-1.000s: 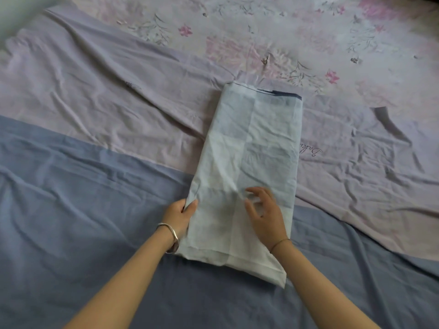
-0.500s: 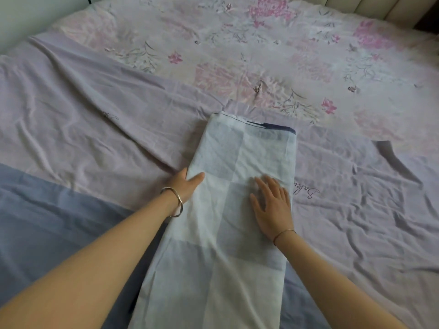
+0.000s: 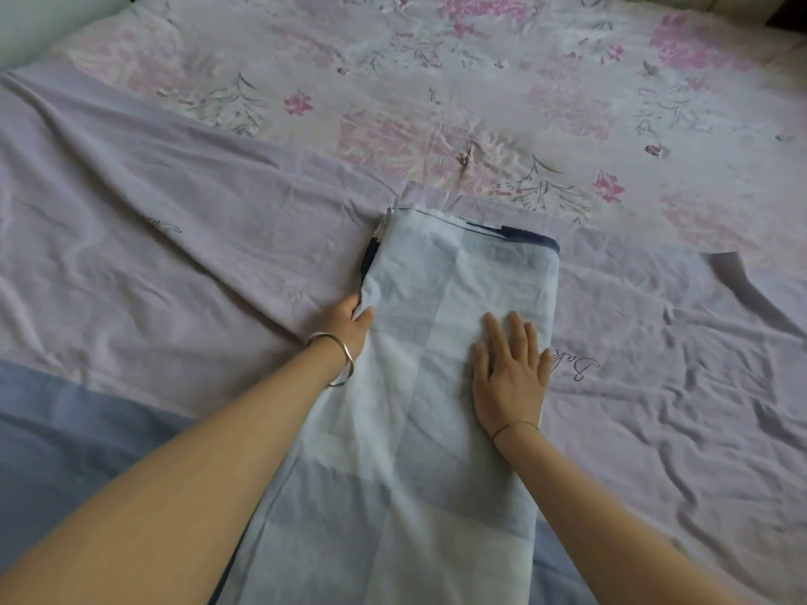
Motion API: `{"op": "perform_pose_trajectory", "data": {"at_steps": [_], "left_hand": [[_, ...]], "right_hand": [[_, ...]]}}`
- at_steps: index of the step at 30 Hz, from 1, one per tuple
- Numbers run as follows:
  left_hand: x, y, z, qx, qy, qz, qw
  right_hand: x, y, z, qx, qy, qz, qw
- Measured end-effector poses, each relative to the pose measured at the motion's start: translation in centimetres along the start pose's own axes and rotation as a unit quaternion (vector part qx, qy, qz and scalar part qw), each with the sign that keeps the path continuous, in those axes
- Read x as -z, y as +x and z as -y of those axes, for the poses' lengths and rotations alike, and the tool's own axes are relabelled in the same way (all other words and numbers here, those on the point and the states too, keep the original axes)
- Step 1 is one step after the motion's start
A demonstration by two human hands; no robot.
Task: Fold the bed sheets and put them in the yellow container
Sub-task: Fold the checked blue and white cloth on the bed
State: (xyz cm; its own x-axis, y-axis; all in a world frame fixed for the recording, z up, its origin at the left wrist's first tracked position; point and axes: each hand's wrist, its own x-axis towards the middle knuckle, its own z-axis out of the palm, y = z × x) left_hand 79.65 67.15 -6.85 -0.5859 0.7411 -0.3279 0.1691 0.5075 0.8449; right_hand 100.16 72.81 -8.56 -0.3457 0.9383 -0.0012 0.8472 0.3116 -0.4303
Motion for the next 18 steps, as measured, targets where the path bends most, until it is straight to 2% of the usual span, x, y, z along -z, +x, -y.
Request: {"op": "perform_pose_trajectory", "data": {"at_steps": [3, 6, 8, 9, 11, 15, 16, 18], "left_hand": [[0.6, -1.3, 0.6, 0.052, -0.038, 0.007, 0.998], [3.3, -5.0, 2.6, 0.147, -0.047, 0.146, 0.977], [5.1, -7.5, 4.0, 0.174, -0.019, 0.244, 0.954], [5.7, -8.7, 4.7, 0.186, -0.011, 0.273, 0.944], [6.4, -10.8, 6.0, 0.204, 0.033, 0.282, 0.937], [8.2, -13.5, 6.3, 0.151, 0.245, 0.227, 0.930], [7.8, -14.5, 5.9, 0.121, 0.337, 0.169, 0.918], [5.6, -16.6, 6.1, -0.042, 0.481, -0.028, 0.875]], "right_hand": [[0.2, -0.7, -0.4, -0.001, 0.006, 0.022, 1.000], [0.6, -2.4, -0.6, 0.025, 0.015, 0.051, 0.998], [0.6, -3.8, -0.6, 0.041, 0.015, 0.067, 0.997], [0.5, -4.6, -0.5, 0.043, 0.015, 0.073, 0.996], [0.4, -6.7, 0.1, 0.044, 0.026, 0.081, 0.995], [-0.3, -11.2, 2.3, 0.069, 0.050, 0.090, 0.992], [-0.6, -12.6, 2.9, 0.078, 0.055, 0.087, 0.992], [-1.5, -15.1, 4.1, 0.101, 0.058, 0.062, 0.991]]}}
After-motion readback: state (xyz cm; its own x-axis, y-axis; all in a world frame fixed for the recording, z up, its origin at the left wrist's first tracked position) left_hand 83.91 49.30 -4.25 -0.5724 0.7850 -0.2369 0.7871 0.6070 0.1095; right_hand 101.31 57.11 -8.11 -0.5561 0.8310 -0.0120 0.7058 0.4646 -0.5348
